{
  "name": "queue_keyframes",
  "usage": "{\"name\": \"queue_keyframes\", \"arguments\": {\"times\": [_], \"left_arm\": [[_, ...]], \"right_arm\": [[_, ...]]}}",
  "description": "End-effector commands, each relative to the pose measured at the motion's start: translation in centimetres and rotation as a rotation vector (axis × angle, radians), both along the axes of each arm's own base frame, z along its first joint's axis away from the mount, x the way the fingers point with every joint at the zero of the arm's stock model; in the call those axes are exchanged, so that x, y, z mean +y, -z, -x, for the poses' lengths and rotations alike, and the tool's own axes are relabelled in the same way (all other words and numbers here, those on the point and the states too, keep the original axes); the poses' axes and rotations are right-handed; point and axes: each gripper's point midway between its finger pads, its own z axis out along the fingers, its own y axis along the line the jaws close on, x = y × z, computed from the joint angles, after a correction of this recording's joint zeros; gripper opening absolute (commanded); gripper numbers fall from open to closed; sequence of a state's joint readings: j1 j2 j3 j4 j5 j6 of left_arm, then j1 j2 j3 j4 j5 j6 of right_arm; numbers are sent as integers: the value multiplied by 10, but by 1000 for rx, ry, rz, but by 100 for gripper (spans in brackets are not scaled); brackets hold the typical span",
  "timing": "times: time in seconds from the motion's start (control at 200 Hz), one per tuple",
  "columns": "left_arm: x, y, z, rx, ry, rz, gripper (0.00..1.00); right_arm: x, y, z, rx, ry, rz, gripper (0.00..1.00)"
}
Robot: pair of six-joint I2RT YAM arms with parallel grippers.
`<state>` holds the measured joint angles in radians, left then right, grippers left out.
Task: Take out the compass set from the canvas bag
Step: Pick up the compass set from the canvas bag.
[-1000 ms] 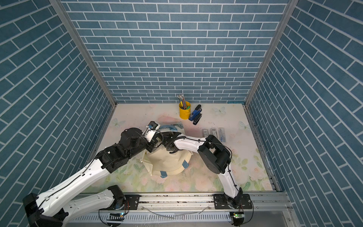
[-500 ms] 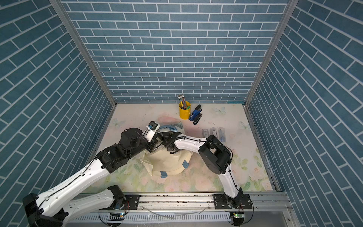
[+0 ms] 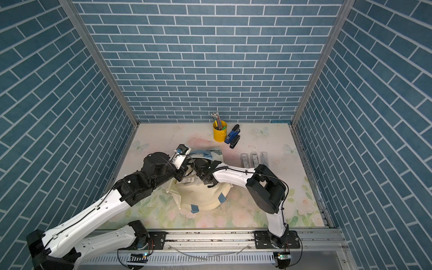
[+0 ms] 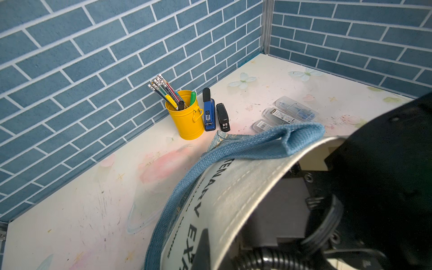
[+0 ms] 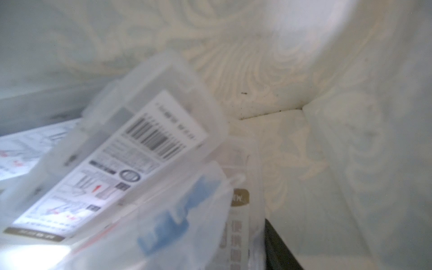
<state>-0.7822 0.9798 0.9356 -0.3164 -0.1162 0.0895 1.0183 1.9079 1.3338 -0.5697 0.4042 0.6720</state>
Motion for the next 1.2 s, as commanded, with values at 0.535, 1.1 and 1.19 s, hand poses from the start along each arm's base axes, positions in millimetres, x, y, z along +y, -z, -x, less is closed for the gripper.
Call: {"name": "queue_keyframes", "arguments": {"times": [0.535, 1.1, 1.19], "left_arm": [[-2, -28, -6, -68, -16, 35, 0], [3, -38, -15, -103, -66, 35, 0], [4, -39, -16, -109, -77, 34, 0]], "right_arm": [[23, -67, -7, -132, -185, -59, 31], [26, -89, 4, -210, -334, -94, 31], [24, -90, 6, -219, -354, -96, 30]]}}
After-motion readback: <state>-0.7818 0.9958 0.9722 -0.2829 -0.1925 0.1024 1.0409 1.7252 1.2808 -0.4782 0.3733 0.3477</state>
